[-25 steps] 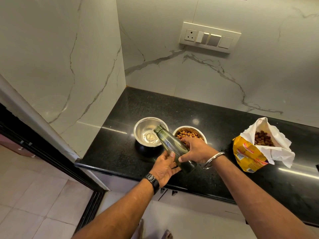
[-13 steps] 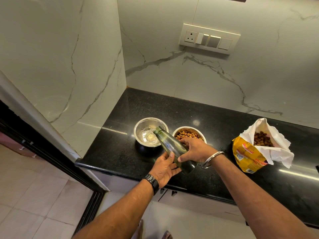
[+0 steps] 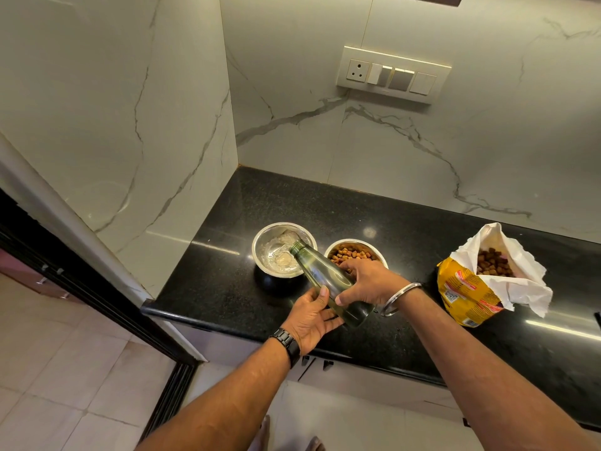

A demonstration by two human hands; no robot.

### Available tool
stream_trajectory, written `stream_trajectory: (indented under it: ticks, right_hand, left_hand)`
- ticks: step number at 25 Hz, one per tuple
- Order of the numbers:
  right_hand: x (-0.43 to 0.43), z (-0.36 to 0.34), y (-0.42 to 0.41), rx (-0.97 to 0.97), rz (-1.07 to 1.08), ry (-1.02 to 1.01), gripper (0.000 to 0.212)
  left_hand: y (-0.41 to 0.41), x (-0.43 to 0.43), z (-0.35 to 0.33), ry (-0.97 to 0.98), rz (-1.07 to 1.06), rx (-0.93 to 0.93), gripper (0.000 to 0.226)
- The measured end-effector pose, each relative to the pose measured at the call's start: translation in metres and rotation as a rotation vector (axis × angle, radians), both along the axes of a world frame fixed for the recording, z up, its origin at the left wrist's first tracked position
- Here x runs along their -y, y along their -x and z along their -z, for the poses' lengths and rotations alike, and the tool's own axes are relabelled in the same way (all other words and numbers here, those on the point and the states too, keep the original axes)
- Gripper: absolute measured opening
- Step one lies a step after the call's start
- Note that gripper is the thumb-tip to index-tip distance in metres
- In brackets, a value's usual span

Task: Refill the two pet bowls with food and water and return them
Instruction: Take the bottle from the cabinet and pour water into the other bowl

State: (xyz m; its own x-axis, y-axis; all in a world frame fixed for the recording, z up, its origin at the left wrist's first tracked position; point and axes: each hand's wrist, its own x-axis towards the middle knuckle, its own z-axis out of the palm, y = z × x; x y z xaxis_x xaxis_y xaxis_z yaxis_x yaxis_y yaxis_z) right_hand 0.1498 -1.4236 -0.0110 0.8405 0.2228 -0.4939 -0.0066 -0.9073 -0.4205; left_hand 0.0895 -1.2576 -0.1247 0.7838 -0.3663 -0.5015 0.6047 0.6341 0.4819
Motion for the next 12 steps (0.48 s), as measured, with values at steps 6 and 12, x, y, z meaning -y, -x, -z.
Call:
stream_trajectory:
  ticks: [6,12]
  right_hand:
    - [-0.0004,-0.0015,-0.0020,-0.008,-0.021,0.014,0.072]
    - [-0.0003,-0.0019,-0.0030,-0.014,-0.013,0.014,0.071]
  left_hand:
    - [0.0010,0.0002,-0.0032,0.010,-0.008,-0.017,0.037]
    - [0.0011,0.0001,-0.0046,0.031,-0.015,-0.030,0.040]
